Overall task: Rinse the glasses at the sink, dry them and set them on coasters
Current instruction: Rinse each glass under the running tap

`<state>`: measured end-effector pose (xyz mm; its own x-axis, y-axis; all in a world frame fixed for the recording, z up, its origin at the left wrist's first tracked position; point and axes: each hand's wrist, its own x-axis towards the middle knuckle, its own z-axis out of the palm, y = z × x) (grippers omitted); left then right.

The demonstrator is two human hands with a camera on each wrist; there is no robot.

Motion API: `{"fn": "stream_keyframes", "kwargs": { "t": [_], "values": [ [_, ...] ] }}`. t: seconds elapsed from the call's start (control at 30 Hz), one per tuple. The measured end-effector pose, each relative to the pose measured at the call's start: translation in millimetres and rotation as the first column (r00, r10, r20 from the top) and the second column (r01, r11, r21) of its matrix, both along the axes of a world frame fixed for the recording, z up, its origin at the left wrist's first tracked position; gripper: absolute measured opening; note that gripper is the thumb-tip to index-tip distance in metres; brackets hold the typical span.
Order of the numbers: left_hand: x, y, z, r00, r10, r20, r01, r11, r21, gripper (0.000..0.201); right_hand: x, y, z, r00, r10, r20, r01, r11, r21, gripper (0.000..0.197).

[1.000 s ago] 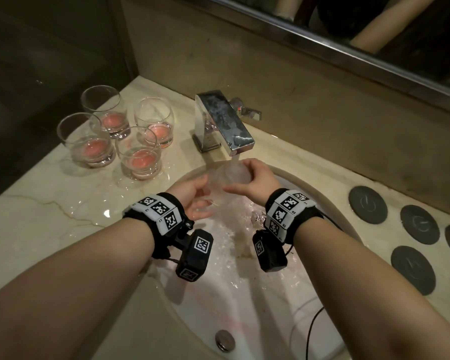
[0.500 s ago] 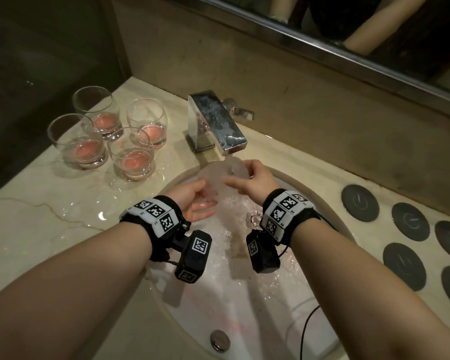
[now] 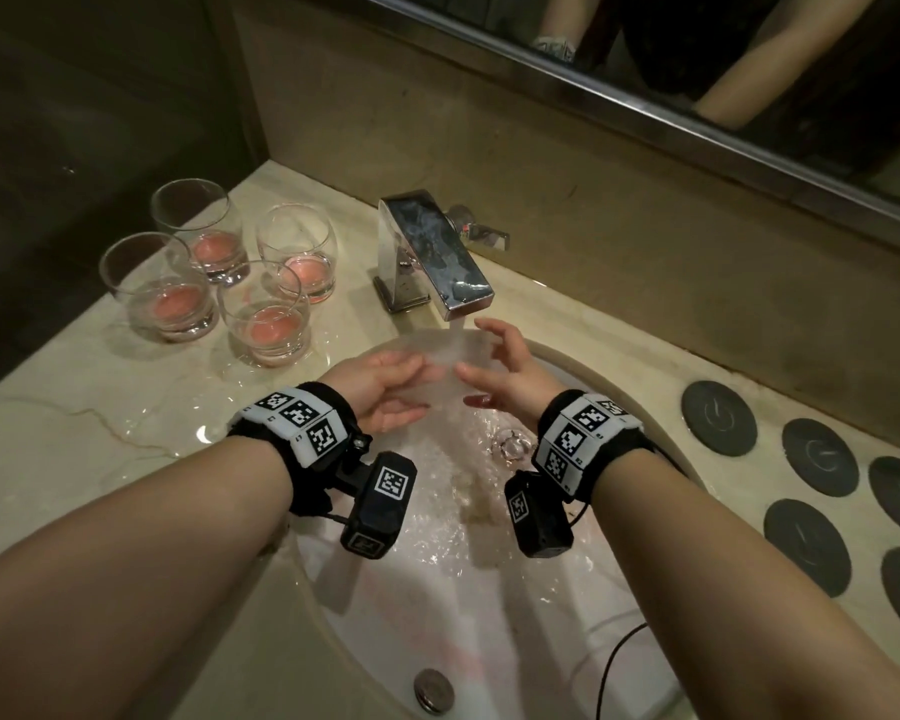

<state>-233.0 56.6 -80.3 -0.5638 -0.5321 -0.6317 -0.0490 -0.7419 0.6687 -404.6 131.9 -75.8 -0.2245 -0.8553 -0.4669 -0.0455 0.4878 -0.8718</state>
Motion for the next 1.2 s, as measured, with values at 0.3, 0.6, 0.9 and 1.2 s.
{"fn": "stream_keyframes", "kwargs": {
  "t": [0.3,0.6,0.9,1.2],
  "values": [
    [1.5,-0.1,2.5,0.952,-0.266,0.151,0.298,0.915,-0.271,0.014,3.5,-6.2,-1.0,0.995,-0.097,0.017,0.09,0.969,0.229,0.071],
    [-3.4,4.2,0.0,0.889,-0.171,0.425,0.43,0.629,-0.647,0.005,12.0,4.7,0.0,0.995,-0.065,0.081,0.052,0.986,0.156,0.066],
    [-7.8,5.4,19.8,0.678,-0.158,0.717,0.725,0.305,-0.618,0.015,11.1,8.6,-0.6,0.936,0.156,-0.315,-0.115,0.982,0.148,0.079],
    [-12.8,5.3,24.1,0.725,-0.198,0.66,0.682,0.344,-0.646,0.013,3.6,16.3,4.2,0.951,0.148,-0.272,-0.114,0.984,0.136,0.076]
  ]
}}
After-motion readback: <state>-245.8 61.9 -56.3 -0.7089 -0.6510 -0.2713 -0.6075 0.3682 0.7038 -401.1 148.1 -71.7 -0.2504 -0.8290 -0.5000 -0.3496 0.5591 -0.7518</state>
